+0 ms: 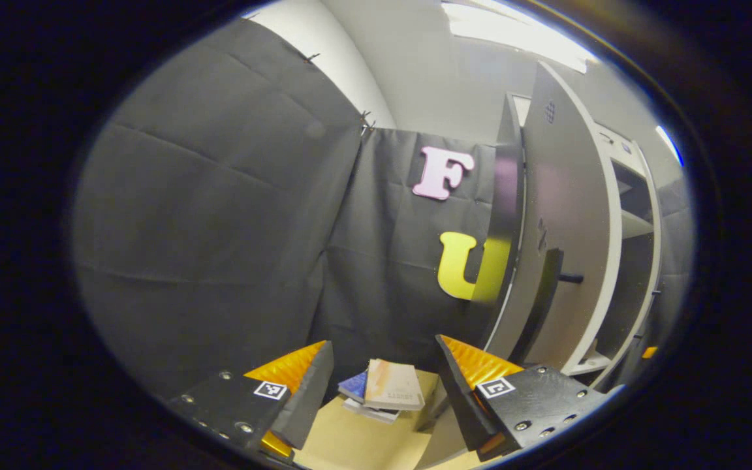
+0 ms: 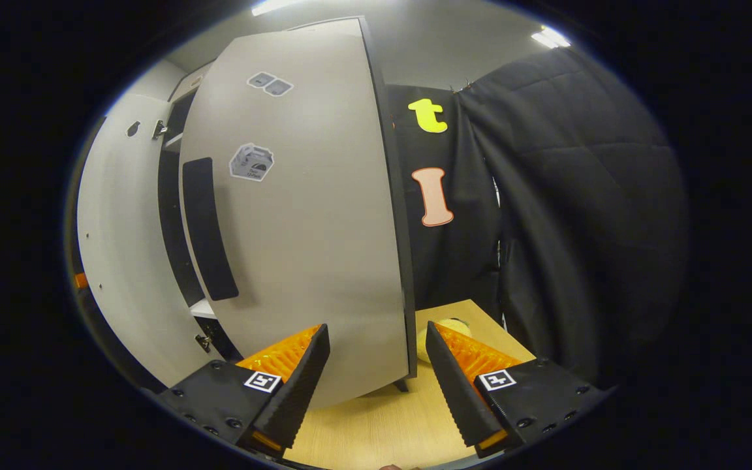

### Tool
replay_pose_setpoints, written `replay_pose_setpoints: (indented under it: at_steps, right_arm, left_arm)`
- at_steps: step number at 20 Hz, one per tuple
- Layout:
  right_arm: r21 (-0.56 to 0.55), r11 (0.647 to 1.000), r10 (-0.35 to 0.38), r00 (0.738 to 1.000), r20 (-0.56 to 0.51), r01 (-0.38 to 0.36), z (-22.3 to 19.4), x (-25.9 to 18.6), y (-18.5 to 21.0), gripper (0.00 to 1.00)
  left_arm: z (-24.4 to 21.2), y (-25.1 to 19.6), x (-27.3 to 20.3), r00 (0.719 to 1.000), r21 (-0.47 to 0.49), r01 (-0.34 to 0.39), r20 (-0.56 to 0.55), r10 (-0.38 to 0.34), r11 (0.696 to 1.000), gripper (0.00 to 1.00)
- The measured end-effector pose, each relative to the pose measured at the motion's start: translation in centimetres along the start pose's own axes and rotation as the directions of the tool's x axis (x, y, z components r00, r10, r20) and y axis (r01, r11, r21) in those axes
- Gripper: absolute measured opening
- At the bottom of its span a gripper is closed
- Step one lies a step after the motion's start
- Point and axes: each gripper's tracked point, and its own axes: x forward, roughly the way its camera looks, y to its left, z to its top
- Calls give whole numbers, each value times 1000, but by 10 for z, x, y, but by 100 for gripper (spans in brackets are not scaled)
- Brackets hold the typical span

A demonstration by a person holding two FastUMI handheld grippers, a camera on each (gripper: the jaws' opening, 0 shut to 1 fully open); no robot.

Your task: Grab one shoe with the right hand and put it into the shoe cabinet, grab the other shoe with the left hand and put it into the shoe cabinet; then close the right door with the right hand and the left door with the left hand.

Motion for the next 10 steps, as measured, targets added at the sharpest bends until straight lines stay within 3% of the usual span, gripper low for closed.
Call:
replay_pose_setpoints:
  at_steps: [5, 8, 10]
  right_arm:
    - [21, 1000, -19, 1000, -15, 20, -12, -1, 3, 94]
    - [21, 999, -40, 999, -15, 40, -17, -3, 1, 94]
    - [24, 998, -55, 998, -18, 55, -20, -9, -5, 94]
  left_arm:
    - [20, -22, 32, 991, -48, 116, 74, -112, 992, 88]
    - [16, -53, 44, 973, -13, 221, 74, -220, 975, 88]
    - [12, -59, 51, 970, 53, 238, 46, -240, 970, 88]
